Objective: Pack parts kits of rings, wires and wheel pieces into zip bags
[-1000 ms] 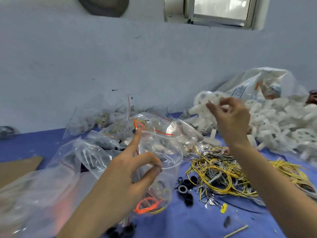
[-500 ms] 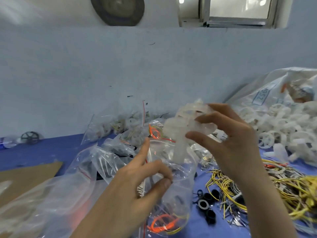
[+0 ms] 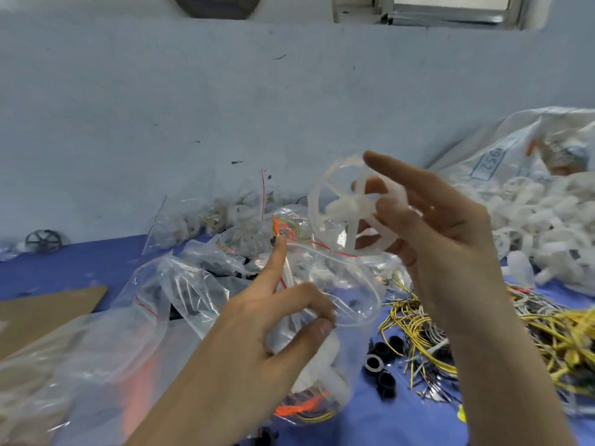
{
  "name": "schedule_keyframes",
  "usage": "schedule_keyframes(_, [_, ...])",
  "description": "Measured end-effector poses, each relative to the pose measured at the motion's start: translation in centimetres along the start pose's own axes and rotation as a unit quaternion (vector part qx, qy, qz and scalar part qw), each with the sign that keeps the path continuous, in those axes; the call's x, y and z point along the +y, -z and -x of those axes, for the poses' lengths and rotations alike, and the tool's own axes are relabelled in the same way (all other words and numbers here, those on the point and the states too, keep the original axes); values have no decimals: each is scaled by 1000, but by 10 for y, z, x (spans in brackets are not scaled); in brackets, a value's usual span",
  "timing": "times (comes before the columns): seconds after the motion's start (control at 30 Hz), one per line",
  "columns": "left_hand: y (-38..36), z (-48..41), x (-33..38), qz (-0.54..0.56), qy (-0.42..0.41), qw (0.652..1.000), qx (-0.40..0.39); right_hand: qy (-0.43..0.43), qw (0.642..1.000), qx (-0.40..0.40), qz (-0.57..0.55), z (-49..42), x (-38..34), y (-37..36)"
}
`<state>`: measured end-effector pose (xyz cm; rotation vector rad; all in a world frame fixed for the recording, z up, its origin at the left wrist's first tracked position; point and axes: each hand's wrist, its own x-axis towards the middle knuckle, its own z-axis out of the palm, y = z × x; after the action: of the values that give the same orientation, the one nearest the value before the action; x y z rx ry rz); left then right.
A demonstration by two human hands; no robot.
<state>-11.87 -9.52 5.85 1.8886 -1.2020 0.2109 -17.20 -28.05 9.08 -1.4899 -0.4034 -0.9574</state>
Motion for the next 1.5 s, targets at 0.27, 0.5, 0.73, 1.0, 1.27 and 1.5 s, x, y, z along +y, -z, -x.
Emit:
schedule_keyframes(0.27, [3, 1, 1, -2, -7, 1000, 2, -253, 965, -16, 62, 2, 10, -4])
schedule_keyframes(0.5, [6, 1, -3, -9, -44, 999, 4, -185, 958, -24, 219, -1, 7, -3])
schedule_keyframes(0.73, [12, -1, -13, -17, -34, 998, 44, -243, 907, -114, 326, 0, 24, 16])
schedule_keyframes(1.0, [33, -1, -28, -26, -18, 998, 60, -148, 955, -96, 239, 1, 26, 33])
schedule_keyframes(1.27, [36, -2, -21, -96, -64, 991, 63, -94, 989, -49, 106, 2, 25, 58])
schedule_keyframes(1.5, [28, -1, -24, -46, -41, 996, 70, -151, 987, -33, 42, 6, 31, 73])
